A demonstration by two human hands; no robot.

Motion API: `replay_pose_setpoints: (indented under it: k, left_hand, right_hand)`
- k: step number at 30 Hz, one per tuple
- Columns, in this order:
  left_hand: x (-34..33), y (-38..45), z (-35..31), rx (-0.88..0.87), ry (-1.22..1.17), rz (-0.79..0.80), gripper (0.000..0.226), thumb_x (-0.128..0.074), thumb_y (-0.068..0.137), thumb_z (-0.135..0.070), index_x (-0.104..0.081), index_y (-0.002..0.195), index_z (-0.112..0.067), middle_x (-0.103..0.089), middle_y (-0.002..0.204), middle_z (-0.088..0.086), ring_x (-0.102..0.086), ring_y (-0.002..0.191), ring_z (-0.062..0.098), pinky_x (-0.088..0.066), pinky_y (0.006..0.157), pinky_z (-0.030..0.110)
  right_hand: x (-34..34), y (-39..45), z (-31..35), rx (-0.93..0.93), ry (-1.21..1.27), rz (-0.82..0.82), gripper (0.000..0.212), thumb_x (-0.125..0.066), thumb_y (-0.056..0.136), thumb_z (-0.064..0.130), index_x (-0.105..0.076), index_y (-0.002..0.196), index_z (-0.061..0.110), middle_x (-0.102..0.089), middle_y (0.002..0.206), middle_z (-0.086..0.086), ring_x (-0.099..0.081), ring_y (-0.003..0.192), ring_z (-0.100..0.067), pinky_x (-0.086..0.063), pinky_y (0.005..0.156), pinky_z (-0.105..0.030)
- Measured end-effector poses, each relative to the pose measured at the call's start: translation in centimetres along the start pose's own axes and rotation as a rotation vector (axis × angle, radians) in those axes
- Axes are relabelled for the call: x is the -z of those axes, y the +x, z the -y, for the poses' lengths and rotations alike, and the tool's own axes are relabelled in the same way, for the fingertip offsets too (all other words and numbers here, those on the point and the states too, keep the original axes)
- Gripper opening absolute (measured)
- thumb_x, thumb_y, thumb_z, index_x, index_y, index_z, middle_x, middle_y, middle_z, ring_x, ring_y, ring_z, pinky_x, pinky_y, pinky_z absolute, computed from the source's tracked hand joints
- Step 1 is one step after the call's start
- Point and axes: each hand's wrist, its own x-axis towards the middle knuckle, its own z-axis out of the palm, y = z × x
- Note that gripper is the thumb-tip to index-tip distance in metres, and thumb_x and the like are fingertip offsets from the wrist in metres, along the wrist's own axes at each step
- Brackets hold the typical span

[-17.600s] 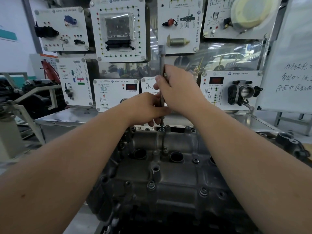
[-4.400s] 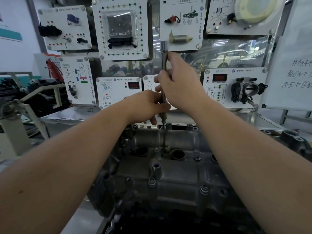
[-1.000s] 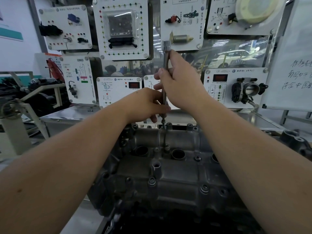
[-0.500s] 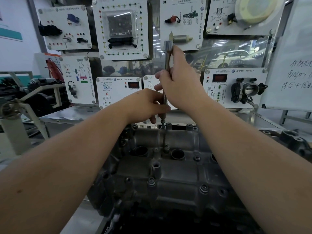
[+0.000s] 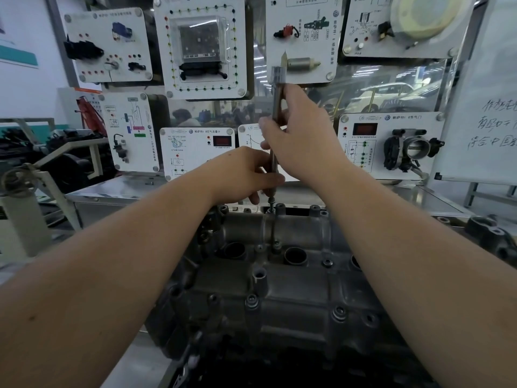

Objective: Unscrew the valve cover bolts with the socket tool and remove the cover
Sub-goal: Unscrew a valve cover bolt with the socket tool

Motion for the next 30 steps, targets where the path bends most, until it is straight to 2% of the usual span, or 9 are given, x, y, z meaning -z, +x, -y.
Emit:
replay_pose_setpoints:
  k: [6, 11, 14, 16, 19, 21, 25, 27, 30]
  left_hand:
    - [-0.08, 0.04, 0.01, 0.006, 0.014, -0.01, 0.022, -0.067, 0.095, -0.045, -0.071, 0.101, -0.024, -0.075, 0.081, -0.014, -0.072, 0.064, 0.004, -0.048, 0.062, 0.023]
    - [0.11, -0.06, 0.13, 0.006, 0.008, 0.013, 0.025, -0.067, 0.095, -0.043, -0.074, 0.1, -0.02, -0.075, 0.082, -0.019, -0.072, 0.068, 0.003, -0.049, 0.063, 0.021]
    - [0.12, -0.03, 0.12, 0.008, 0.011, 0.005, 0.026, -0.068, 0.094, -0.043, -0.074, 0.101, -0.019, -0.076, 0.084, -0.016, -0.073, 0.069, 0.004, -0.053, 0.066, 0.022]
    - [0.07, 0.06, 0.04, 0.008, 0.027, 0.007, 0.027, -0.069, 0.094, -0.045, -0.074, 0.101, -0.019, -0.076, 0.083, -0.015, -0.073, 0.068, 0.004, -0.054, 0.066, 0.022]
    - [-0.03, 0.15, -0.05, 0.014, 0.037, 0.003, 0.03, -0.068, 0.094, -0.047, -0.074, 0.101, -0.018, -0.077, 0.081, -0.01, -0.072, 0.066, 0.004, -0.057, 0.07, 0.026]
    - [-0.06, 0.11, -0.11, 0.018, 0.005, 0.0, 0.024, -0.067, 0.096, -0.041, -0.073, 0.103, -0.019, -0.077, 0.083, -0.009, -0.073, 0.067, 0.006, -0.056, 0.068, 0.027]
    - [0.11, -0.26, -0.21, 0.013, -0.054, -0.002, 0.015, -0.064, 0.098, -0.029, -0.072, 0.107, -0.02, -0.077, 0.085, -0.013, -0.074, 0.07, 0.011, -0.048, 0.062, 0.025]
    - [0.15, -0.36, -0.22, 0.007, -0.032, -0.008, 0.017, -0.065, 0.098, -0.032, -0.07, 0.109, -0.021, -0.077, 0.086, -0.013, -0.074, 0.069, 0.009, -0.048, 0.06, 0.021]
    - [0.17, -0.31, -0.25, 0.004, -0.019, -0.023, 0.018, -0.066, 0.097, -0.036, -0.069, 0.108, -0.023, -0.076, 0.085, -0.01, -0.073, 0.066, 0.007, -0.05, 0.06, 0.018]
  right_hand:
    - [0.03, 0.36, -0.3, 0.014, -0.012, 0.033, 0.012, -0.053, 0.103, 0.019, -0.055, 0.114, 0.015, -0.071, 0.097, -0.001, -0.073, 0.072, -0.007, -0.061, 0.068, -0.033]
    - [-0.29, 0.1, -0.28, 0.0, -0.011, 0.06, 0.049, -0.041, 0.103, 0.018, -0.031, 0.151, 0.011, -0.073, 0.096, -0.003, -0.075, 0.075, -0.016, -0.062, 0.07, -0.041]
    - [-0.26, -0.04, -0.29, 0.031, 0.012, 0.045, 0.041, -0.046, 0.103, 0.022, -0.041, 0.144, 0.016, -0.071, 0.094, -0.001, -0.073, 0.076, -0.015, -0.061, 0.072, -0.041]
    - [-0.19, -0.09, -0.17, 0.078, -0.019, 0.009, 0.025, -0.055, 0.102, 0.029, -0.056, 0.125, 0.018, -0.07, 0.089, 0.001, -0.071, 0.075, -0.014, -0.059, 0.073, -0.038]
    - [-0.21, 0.1, -0.23, 0.067, -0.027, -0.002, 0.014, -0.057, 0.102, 0.027, -0.06, 0.106, 0.013, -0.071, 0.088, 0.001, -0.072, 0.074, -0.012, -0.059, 0.072, -0.038]
    - [-0.17, 0.23, -0.4, 0.038, -0.011, 0.016, 0.011, -0.052, 0.103, 0.021, -0.057, 0.11, 0.015, -0.072, 0.092, 0.0, -0.072, 0.073, -0.008, -0.06, 0.071, -0.036]
    - [-0.24, 0.24, -0.37, -0.004, -0.033, 0.04, 0.042, -0.042, 0.104, 0.018, -0.039, 0.146, 0.012, -0.072, 0.096, -0.003, -0.074, 0.079, -0.015, -0.061, 0.075, -0.041]
    - [-0.28, 0.13, -0.33, 0.022, -0.026, 0.043, 0.041, -0.045, 0.103, 0.02, -0.043, 0.143, 0.013, -0.072, 0.095, -0.002, -0.073, 0.08, -0.015, -0.06, 0.076, -0.041]
    - [-0.2, -0.13, -0.15, 0.09, -0.051, 0.006, 0.023, -0.056, 0.101, 0.028, -0.059, 0.122, 0.017, -0.07, 0.09, 0.002, -0.07, 0.08, -0.014, -0.059, 0.076, -0.038]
